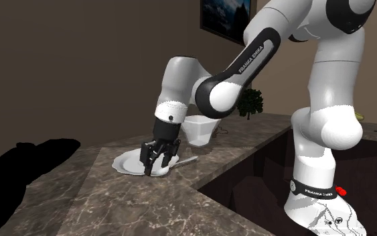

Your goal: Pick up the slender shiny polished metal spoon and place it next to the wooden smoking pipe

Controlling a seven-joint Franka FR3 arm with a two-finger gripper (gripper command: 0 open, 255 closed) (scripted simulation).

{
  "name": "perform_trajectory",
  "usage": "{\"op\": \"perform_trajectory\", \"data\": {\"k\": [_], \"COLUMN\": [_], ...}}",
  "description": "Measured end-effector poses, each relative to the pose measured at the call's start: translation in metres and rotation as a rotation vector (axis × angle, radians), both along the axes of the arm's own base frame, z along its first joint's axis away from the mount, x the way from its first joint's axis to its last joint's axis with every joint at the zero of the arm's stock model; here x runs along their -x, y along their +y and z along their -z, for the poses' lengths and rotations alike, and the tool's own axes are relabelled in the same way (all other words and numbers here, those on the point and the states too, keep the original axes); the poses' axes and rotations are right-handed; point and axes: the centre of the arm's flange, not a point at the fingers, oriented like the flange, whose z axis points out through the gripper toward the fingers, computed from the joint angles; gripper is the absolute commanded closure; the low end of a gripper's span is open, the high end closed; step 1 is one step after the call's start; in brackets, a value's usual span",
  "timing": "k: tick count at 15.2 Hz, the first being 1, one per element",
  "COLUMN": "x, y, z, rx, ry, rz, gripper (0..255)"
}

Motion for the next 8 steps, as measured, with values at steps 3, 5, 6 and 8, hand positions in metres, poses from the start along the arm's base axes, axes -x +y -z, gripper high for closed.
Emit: {"op": "perform_trajectory", "data": {"k": [3, 5, 6, 8], "x": [0.0, 0.0, 0.0, 0.0], "y": [0.001, 0.001, 0.001, 0.001], "z": [-0.016, -0.025, -0.03, -0.041], "rx": [0.0, 0.0, 0.0, 0.0], "ry": [0.0, 0.0, 0.0, 0.0], "rz": [0.0, 0.0, 0.0, 0.0], "gripper": [255, 255, 255, 255]}}
